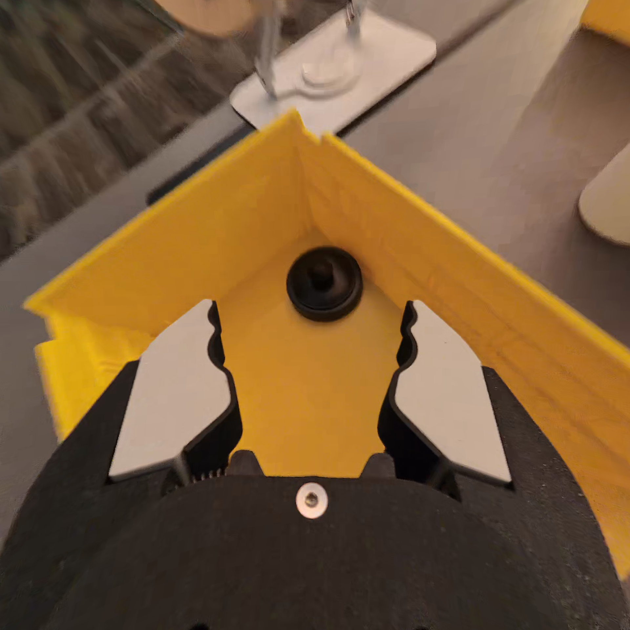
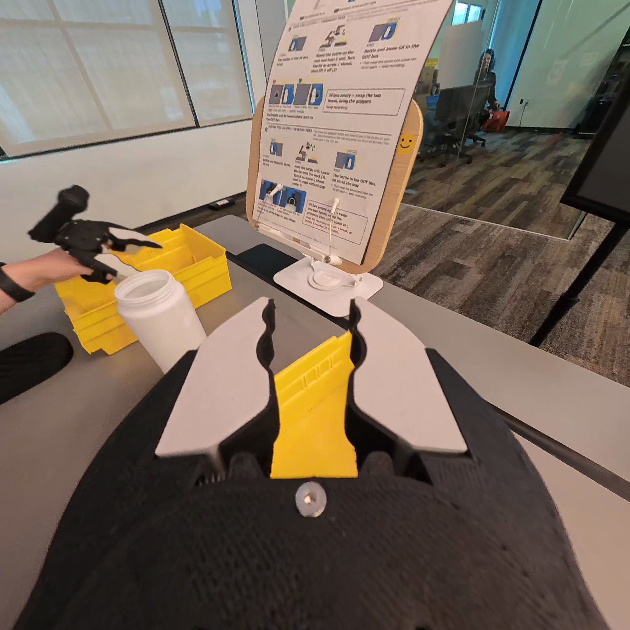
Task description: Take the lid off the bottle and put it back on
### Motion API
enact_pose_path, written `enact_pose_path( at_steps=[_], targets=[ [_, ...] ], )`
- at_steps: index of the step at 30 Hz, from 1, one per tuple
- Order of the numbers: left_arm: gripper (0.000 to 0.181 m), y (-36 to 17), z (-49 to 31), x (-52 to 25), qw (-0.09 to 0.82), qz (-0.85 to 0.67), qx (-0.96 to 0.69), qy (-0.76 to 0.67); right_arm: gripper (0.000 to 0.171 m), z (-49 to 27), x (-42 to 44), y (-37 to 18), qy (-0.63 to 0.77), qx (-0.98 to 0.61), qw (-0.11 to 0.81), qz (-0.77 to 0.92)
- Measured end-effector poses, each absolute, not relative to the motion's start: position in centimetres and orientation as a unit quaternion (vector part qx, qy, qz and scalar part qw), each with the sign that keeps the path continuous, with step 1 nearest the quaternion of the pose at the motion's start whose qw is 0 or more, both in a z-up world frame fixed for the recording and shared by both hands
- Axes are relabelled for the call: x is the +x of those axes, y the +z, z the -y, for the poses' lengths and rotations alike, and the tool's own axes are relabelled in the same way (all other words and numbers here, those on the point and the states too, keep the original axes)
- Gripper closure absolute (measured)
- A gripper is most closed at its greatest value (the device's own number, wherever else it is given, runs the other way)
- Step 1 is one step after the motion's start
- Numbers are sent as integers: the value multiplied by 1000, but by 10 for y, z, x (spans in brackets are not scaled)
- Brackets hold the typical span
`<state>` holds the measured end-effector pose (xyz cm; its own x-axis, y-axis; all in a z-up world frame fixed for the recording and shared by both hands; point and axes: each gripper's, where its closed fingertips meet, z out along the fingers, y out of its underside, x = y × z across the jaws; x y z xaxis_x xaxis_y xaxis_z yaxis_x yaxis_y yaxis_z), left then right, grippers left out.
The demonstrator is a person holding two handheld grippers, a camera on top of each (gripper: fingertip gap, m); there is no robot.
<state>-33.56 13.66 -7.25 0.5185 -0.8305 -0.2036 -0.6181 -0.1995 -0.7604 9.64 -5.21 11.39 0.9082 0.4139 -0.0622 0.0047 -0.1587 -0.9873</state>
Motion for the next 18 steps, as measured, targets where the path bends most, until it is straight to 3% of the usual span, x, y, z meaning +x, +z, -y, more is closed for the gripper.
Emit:
enact_pose_path(
  at_steps=[5, 13, 18],
  targets=[
    [79, -122, -153, -316, 360, -503, -773, -144, 129, 50, 101, 109, 152, -753, 626, 136],
    [89, -152, -158, -305, 296, -527, -778, -171, 129, 47, 109, 100, 143, -767, 613, 126],
    [112, -151, -164, -305, 311, -518, -778, -171, 129, 46, 109, 98, 145, -769, 610, 124]
  ],
)
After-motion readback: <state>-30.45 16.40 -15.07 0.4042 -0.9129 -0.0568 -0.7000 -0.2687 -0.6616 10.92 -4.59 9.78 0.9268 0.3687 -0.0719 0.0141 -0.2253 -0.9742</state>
